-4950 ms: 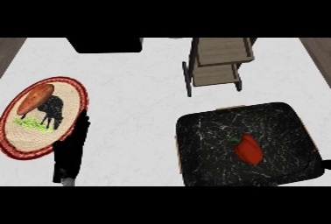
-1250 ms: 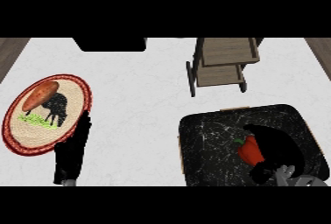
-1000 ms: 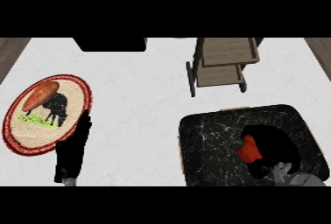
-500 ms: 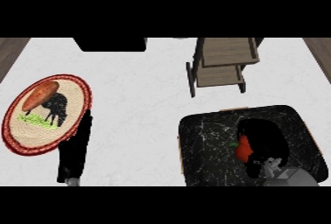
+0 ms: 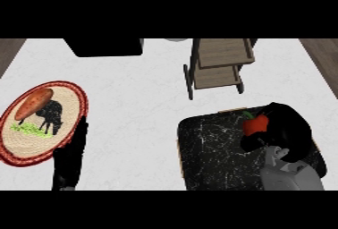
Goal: Pick the bell pepper from the tray and place it in the tiered basket
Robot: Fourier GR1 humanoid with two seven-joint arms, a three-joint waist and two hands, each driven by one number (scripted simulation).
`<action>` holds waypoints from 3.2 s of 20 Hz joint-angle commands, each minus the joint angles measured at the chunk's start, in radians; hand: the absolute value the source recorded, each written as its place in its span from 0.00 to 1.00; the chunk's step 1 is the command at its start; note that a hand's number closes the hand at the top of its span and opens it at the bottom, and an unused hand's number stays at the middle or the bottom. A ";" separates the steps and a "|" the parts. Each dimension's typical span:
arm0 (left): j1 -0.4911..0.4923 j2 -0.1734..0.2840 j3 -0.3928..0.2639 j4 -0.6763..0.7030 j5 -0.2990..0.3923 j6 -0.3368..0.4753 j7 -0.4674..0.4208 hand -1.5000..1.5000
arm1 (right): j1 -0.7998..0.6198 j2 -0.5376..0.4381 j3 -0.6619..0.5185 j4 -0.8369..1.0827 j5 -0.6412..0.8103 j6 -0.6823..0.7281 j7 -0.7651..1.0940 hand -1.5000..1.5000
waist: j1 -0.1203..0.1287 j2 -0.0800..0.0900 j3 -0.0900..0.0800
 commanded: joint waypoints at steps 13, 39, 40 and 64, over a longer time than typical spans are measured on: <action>0.003 -0.015 -0.030 0.031 -0.016 -0.006 0.030 0.50 | -0.506 0.060 -0.053 -0.206 0.551 0.123 0.321 1.00 | 0.041 -0.008 -0.014; -0.033 -0.027 -0.034 0.064 -0.023 -0.028 -0.004 0.50 | -1.344 0.060 -0.600 0.433 0.836 0.330 0.212 1.00 | 0.089 0.034 0.001; -0.060 -0.050 -0.061 0.035 -0.041 -0.009 0.053 0.50 | -1.354 0.060 -0.637 0.467 0.835 0.296 0.196 1.00 | 0.083 0.035 0.003; -0.045 -0.033 -0.033 0.011 -0.038 -0.023 0.034 0.50 | -1.266 0.059 -0.941 0.581 0.685 -0.431 0.114 0.00 | 0.091 0.039 0.005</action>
